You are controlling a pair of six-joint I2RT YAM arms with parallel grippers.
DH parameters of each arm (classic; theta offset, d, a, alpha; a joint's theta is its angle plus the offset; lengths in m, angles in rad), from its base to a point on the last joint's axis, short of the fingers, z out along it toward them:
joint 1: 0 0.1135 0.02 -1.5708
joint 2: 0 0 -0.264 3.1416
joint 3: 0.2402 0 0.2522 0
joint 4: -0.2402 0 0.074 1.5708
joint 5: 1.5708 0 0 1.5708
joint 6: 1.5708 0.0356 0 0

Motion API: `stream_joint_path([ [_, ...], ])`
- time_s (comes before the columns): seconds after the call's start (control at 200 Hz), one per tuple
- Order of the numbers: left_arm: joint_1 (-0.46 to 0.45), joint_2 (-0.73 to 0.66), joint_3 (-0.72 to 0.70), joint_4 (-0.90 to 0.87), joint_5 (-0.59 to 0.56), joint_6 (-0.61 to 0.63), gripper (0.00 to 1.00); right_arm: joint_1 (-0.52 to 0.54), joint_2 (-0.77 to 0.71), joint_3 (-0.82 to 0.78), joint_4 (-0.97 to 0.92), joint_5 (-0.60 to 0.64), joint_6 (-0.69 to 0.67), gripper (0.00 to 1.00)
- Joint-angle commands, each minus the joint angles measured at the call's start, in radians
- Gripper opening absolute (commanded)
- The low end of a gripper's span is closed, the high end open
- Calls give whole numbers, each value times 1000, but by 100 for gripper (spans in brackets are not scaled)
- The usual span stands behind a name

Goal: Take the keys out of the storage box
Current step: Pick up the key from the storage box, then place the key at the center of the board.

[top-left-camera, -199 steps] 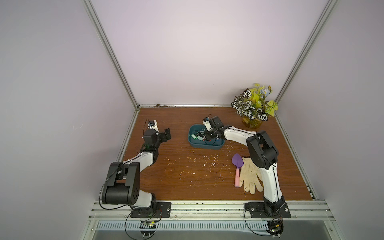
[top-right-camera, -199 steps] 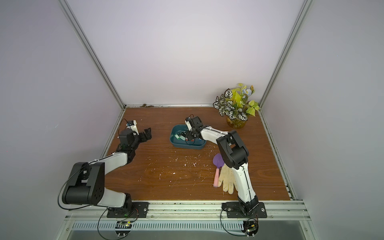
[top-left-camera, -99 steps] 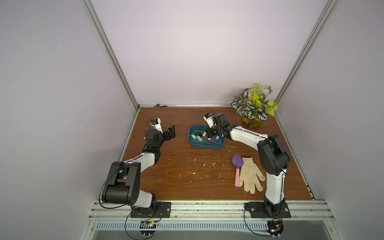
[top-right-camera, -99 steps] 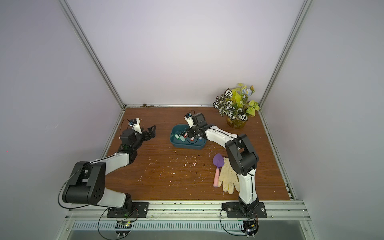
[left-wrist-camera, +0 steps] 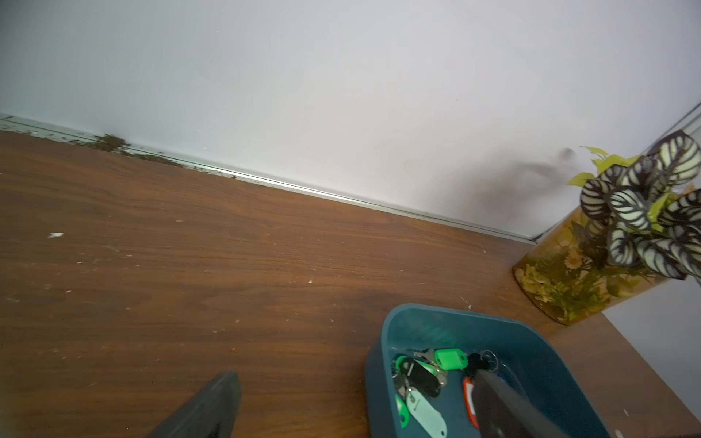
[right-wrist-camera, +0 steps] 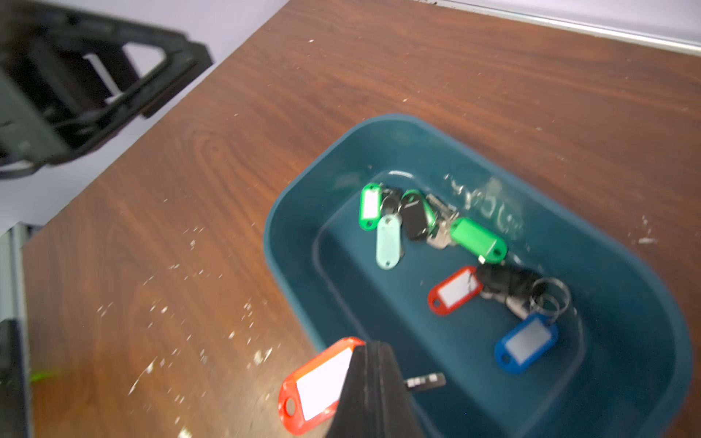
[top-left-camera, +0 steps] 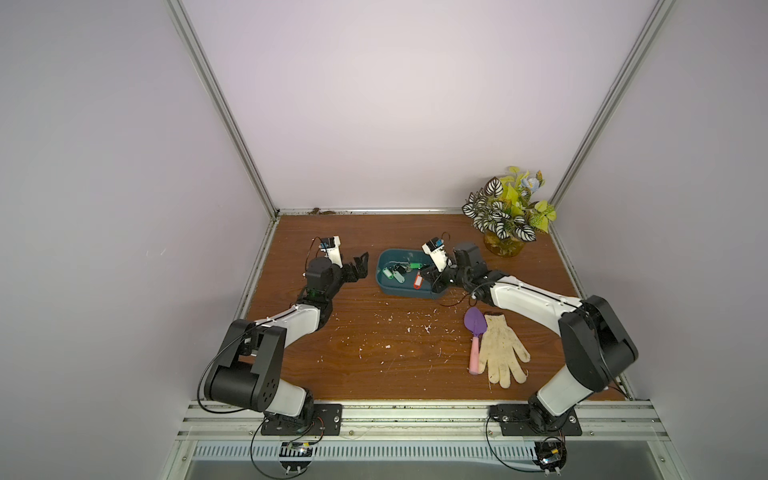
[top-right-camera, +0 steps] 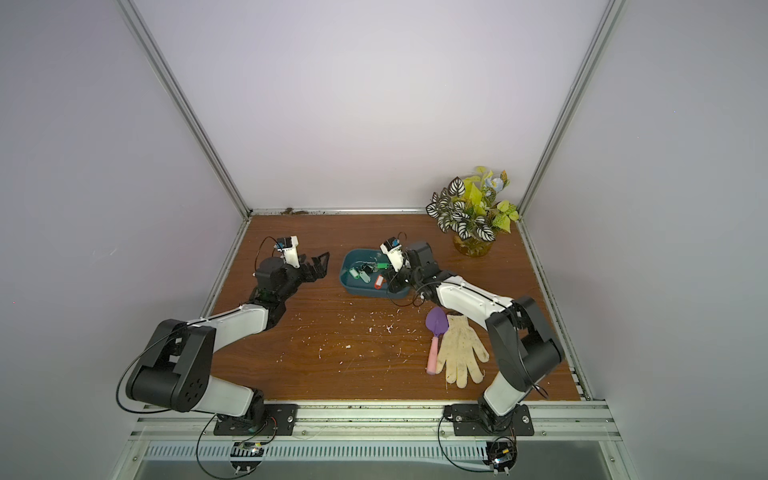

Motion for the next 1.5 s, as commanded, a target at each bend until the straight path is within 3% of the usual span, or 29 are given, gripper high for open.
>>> stream_joint_path([
  [0.0, -43, 25, 45, 22, -19, -1, 99, 23, -116, -100, 61, -53, 43, 0],
  [0.225, -107, 40, 76, -9, -64, -6, 99, 46, -116, -249, 66, -9, 76, 0],
  [0.475, -207, 40, 165, -162, -196, 26, 99, 47, 4, -234, 79, 75, 70, 0],
  [0.781, -292, 79, 258, -253, -276, 62, 99, 44, 34, -236, 109, 133, 71, 0],
  [1.076, -320, 133, 350, -324, -295, 65, 99, 43, -42, -276, 132, 132, 50, 46],
  [1.276, -353, 200, 466, -428, -359, 86, 99, 42, -205, -251, 71, 174, 17, 53],
  [1.496, -376, 410, 692, -599, -396, 65, 99, -1, -428, -347, 187, 444, 33, 66],
])
